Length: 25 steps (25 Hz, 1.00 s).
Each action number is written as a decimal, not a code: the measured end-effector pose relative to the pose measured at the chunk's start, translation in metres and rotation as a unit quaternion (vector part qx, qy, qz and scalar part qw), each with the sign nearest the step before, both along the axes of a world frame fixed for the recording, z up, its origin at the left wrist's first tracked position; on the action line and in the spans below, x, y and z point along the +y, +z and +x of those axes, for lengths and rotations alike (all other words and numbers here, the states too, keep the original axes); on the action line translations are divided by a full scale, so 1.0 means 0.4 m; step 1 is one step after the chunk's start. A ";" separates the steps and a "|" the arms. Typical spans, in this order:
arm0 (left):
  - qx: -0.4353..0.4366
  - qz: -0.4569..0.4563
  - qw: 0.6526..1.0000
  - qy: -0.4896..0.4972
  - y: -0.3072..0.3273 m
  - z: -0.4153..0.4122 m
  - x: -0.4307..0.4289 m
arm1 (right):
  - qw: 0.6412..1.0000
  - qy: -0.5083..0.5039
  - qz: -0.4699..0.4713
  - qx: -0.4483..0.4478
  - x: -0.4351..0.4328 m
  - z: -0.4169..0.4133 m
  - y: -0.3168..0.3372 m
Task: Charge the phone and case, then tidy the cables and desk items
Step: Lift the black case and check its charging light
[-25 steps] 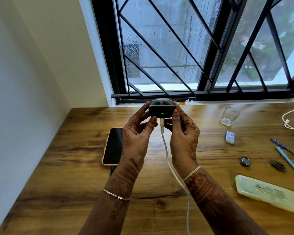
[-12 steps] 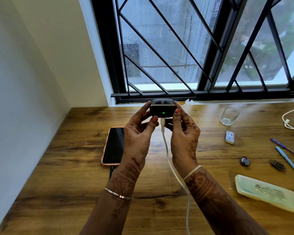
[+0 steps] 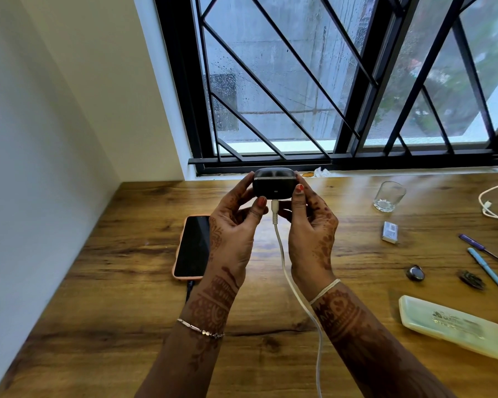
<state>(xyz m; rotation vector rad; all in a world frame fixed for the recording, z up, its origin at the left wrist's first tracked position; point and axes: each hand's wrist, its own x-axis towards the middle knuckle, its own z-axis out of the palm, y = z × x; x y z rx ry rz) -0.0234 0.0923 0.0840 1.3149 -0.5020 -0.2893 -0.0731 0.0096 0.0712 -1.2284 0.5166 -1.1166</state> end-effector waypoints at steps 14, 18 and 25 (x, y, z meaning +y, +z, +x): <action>0.028 0.007 1.000 0.005 -0.035 0.019 -0.005 | 1.000 0.009 0.029 0.008 -0.006 0.014 -0.031; 0.029 0.031 0.999 0.006 -0.066 0.039 -0.013 | 0.998 0.023 0.040 0.036 -0.016 0.023 -0.058; 0.021 0.140 0.989 0.039 -0.171 0.093 -0.035 | 0.984 0.054 0.040 0.167 -0.065 0.052 -0.159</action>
